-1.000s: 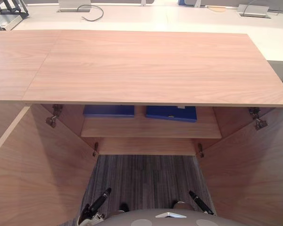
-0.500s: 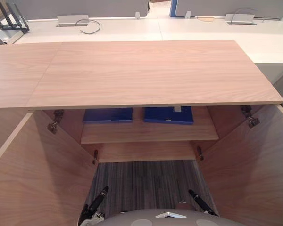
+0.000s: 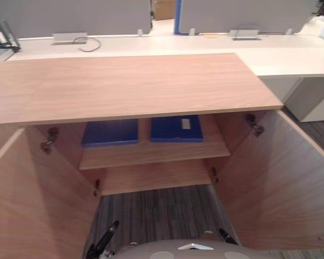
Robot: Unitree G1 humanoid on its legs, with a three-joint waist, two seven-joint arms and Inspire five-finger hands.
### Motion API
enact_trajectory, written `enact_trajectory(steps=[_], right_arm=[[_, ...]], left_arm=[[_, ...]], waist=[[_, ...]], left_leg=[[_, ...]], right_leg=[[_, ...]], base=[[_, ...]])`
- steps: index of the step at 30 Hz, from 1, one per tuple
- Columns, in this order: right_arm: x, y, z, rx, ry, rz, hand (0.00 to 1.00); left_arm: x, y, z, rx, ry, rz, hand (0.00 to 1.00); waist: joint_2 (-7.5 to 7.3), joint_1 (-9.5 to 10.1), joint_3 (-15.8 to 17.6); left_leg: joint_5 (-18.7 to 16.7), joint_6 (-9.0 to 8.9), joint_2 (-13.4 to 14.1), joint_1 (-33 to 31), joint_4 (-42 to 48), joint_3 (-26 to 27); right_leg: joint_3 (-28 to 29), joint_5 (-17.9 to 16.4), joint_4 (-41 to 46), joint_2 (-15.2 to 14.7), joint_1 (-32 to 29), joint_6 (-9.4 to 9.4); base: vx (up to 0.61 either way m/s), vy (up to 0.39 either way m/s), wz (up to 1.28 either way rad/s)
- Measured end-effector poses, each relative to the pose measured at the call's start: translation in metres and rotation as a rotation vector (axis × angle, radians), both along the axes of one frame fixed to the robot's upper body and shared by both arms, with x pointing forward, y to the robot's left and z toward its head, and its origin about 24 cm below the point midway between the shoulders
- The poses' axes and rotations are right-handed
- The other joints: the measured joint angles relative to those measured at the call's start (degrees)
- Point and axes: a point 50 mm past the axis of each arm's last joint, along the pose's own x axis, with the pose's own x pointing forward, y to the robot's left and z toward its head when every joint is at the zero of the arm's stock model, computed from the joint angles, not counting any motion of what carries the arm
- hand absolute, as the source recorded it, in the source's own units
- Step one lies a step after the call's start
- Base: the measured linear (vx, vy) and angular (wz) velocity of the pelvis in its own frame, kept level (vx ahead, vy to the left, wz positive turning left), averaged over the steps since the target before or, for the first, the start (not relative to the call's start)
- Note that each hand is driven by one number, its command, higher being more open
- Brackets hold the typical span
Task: Walk over to the cabinet, pick up the folder, carry it to the office cabinet, place the folder inside the office cabinet, then close the office cabinet door
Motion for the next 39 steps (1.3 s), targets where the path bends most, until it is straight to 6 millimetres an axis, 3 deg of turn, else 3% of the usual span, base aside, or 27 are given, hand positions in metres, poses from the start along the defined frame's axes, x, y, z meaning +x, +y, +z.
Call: enact_trajectory(steps=[1, 2, 4, 5, 7, 10, 13, 23, 33, 36, 38, 39], right_arm=[[-0.004, -0.007, 0.001, -0.017, 0.01, -0.019, 1.0], [-0.004, -0.012, 0.001, -0.025, 0.015, -0.022, 1.0], [-0.008, -0.011, 0.0, -0.007, 0.039, -0.023, 1.0], [-0.005, -0.008, -0.001, 0.008, 0.04, -0.011, 1.0], [-0.001, 0.0, -0.003, 0.034, 0.037, 0.008, 1.0], [0.003, 0.003, -0.004, 0.052, 0.031, 0.043, 1.0], [0.006, 0.007, -0.004, 0.062, 0.032, 0.078, 1.0], [0.019, 0.017, -0.006, 0.09, 0.017, 0.123, 1.0], [0.018, 0.017, -0.006, 0.08, 0.013, 0.126, 1.0], [0.026, 0.015, -0.004, 0.064, 0.008, 0.204, 1.0], [0.036, 0.011, -0.003, 0.042, -0.001, 0.269, 1.0], [0.049, 0.006, 0.0, 0.019, -0.025, 0.293, 1.0]], left_arm=[[-0.005, -0.006, -0.002, -0.027, 0.026, -0.015, 1.0], [-0.007, -0.008, -0.003, -0.035, 0.035, -0.018, 1.0], [-0.005, -0.009, -0.003, -0.037, 0.037, -0.051, 1.0], [-0.005, -0.008, -0.003, -0.033, 0.041, -0.082, 1.0], [-0.006, -0.005, -0.002, -0.026, 0.047, -0.13, 1.0], [-0.005, -0.003, -0.002, -0.02, 0.048, -0.176, 1.0], [-0.006, 0.003, -0.001, -0.003, 0.055, -0.201, 1.0], [-0.007, 0.012, 0.001, 0.023, 0.076, -0.261, 1.0], [-0.008, 0.012, 0.001, 0.026, 0.082, -0.26, 1.0], [-0.007, 0.013, 0.001, 0.03, 0.075, -0.262, 1.0], [0.003, 0.015, 0.003, 0.049, 0.047, -0.281, 1.0], [0.006, 0.012, 0.003, 0.047, 0.034, -0.276, 1.0]], waist=[[1.5, 0.44, -0.8], [1.91, 0.35, -1.09], [1.76, 0.34, -0.99], [1.62, 0.47, -1.07], [1.37, 0.14, -1.16], [1.12, 0.19, -1.28], [-0.02, 0.24, -1.98], [-1.71, 0.28, -2.11], [-1.21, 0.2, -1.44], [-1.07, -0.15, -0.91], [-0.56, -0.21, 1.43], [0.43, 0.37, 3.7]], left_leg=[[1.48, 0.3, -0.32, -0.35, -2.36, -2.04], [2.67, -0.33, -0.32, -0.69, -3.2, -2.18], [3.17, -0.46, -0.85, -1.13, -3.52, -1.2], [3.22, -0.52, -0.71, -1.16, -3.62, -0.02], [3.47, -0.57, -0.93, -1.17, -4.16, 0.77], [3.62, -0.52, -1.15, -1.25, -4.74, 1.42], [4.18, -0.53, -1.6, -1.8, -5.28, 1.39], [4.18, -0.63, -1.99, -0.56, -5.27, -0.36], [4.03, -0.65, -2.09, 0.24, -4.77, -1.2], [3.84, -0.48, -1.76, -2.3, -2.29, -3.85], [2.12, -0.65, -0.6, -5.87, 3.48, -6.46], [0.24, -0.95, 1.0, -8.71, 8.85, -7.31]], right_leg=[[-0.39, -0.06, -5.3, 1.85, 0.96, 0.09], [-1.34, -0.47, -8.94, 2.58, 2.03, 0.76], [-2.28, -0.68, -16.24, 3.56, 4.41, 1.96], [-2.03, 0.7, -21.28, 4.24, 6.06, 4.22], [-1.44, 2.27, -25.86, 4.83, 7.12, 5.98], [-1.21, 5.15, -30.98, 5.71, 8.52, 5.94], [-1.32, 7.4, -34.63, 6.19, 9.29, 5.99], [-2.68, 7.92, -36.76, 6.27, 12.31, 5.88], [-3.04, 7.87, -37.14, 6.23, 13.77, 5.79], [-5.24, 7.6, -36.83, 6.23, 14.1, 5.37], [-6.88, 6.55, -34.78, 6.48, 13.64, 4.03], [-7.16, 5.13, -31.82, 7.06, 12.33, 3.56]], base=[[0.02, -0.062, -0.51], [0.0, -0.102, -0.43], [-0.02, -0.08, -0.31], [-0.05, -0.028, -0.35], [-0.1, -0.011, -0.34], [-0.08, 0.017, -0.14], [-0.02, 0.002, -0.01], [0.01, -0.016, 0.05], [-0.04, -0.025, 0.02], [-0.07, -0.058, 0.41], [-0.09, -0.048, 0.56], [-0.15, -0.025, 0.24]])
